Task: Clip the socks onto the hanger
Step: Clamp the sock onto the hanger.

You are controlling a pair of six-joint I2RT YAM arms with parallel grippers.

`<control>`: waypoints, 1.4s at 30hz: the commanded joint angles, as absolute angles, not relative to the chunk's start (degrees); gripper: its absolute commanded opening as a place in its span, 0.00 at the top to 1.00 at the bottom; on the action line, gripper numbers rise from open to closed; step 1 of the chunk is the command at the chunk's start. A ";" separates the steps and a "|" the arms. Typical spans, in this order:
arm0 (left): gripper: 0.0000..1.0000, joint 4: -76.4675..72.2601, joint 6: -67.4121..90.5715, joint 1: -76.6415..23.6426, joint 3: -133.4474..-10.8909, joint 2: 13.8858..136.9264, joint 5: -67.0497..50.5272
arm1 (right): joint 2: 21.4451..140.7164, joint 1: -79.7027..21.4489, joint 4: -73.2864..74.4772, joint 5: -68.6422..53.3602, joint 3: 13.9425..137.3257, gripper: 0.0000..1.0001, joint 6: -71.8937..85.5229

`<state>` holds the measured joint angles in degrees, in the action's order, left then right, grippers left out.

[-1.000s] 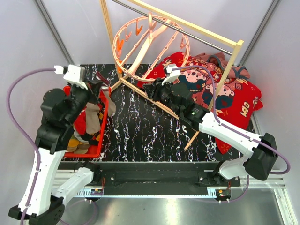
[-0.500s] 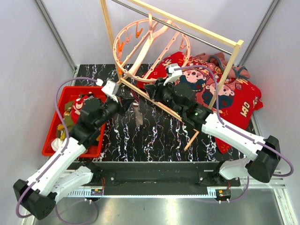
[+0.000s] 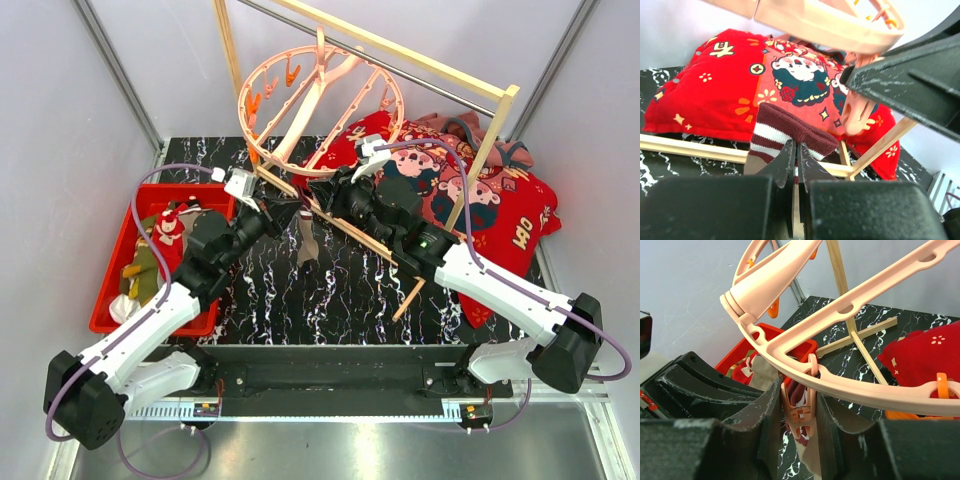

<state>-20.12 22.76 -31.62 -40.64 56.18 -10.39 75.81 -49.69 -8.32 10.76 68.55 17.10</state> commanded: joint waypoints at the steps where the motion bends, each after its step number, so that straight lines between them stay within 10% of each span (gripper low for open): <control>1: 1.00 -27.16 24.61 -31.99 -40.87 56.25 -12.04 | 74.79 -49.31 -10.81 9.41 69.52 0.98 16.26; 42: 1.00 -26.19 24.00 -35.59 -42.80 56.69 -11.17 | 76.38 -49.39 -11.34 13.54 68.73 0.98 15.82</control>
<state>-23.53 24.49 -35.24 -40.66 58.57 -11.79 76.53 -49.69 -8.75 11.53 68.53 16.80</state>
